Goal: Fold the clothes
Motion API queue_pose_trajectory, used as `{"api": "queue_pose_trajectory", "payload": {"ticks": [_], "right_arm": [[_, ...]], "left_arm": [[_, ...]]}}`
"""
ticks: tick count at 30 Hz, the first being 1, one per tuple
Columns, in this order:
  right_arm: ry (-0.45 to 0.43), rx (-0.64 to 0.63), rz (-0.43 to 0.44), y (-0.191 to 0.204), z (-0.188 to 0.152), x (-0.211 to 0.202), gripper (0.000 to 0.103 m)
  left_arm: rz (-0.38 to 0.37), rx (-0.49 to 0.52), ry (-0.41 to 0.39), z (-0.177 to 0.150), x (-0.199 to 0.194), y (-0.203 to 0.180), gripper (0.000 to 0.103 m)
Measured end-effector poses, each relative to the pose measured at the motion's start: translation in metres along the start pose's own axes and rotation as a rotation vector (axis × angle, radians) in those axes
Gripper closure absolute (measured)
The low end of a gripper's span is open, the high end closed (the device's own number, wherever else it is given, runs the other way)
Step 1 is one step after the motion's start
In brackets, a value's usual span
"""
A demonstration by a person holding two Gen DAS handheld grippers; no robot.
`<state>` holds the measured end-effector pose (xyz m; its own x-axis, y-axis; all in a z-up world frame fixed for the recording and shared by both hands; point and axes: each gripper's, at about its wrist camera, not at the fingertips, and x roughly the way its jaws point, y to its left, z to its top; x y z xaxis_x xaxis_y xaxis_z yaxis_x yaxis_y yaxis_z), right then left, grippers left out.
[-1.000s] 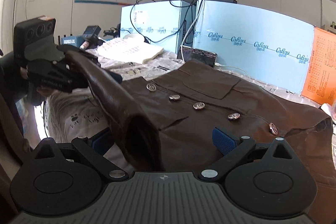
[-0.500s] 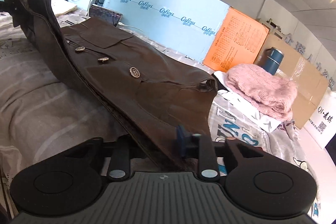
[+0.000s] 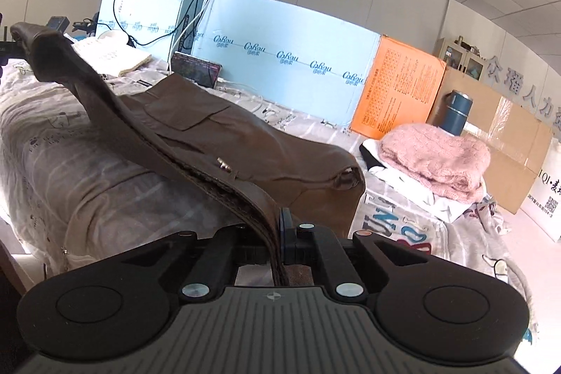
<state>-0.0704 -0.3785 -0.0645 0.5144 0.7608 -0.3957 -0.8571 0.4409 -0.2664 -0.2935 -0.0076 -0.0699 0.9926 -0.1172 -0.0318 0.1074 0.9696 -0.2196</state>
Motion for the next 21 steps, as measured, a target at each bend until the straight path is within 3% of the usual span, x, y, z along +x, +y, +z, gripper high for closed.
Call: {"api": "queue_pose_trajectory", "payload": {"ticks": [4, 7, 13, 21], "right_arm": [[-0.036, -0.071, 0.008, -0.011, 0.022, 0.006, 0.099], [-0.053, -0.089, 0.054, -0.034, 0.042, 0.025, 0.099], [-0.015, -0.065, 0.168, -0.085, 0.078, 0.089, 0.099], [0.173, -0.021, 0.232, -0.121, 0.085, 0.202, 0.099]], "left_arm": [[0.014, -0.025, -0.043, 0.017, 0.023, 0.021, 0.094], [0.022, -0.09, -0.026, 0.028, 0.05, 0.049, 0.093], [0.092, -0.244, 0.117, 0.04, 0.115, 0.112, 0.093], [0.19, -0.254, 0.287, 0.021, 0.18, 0.157, 0.093]]}}
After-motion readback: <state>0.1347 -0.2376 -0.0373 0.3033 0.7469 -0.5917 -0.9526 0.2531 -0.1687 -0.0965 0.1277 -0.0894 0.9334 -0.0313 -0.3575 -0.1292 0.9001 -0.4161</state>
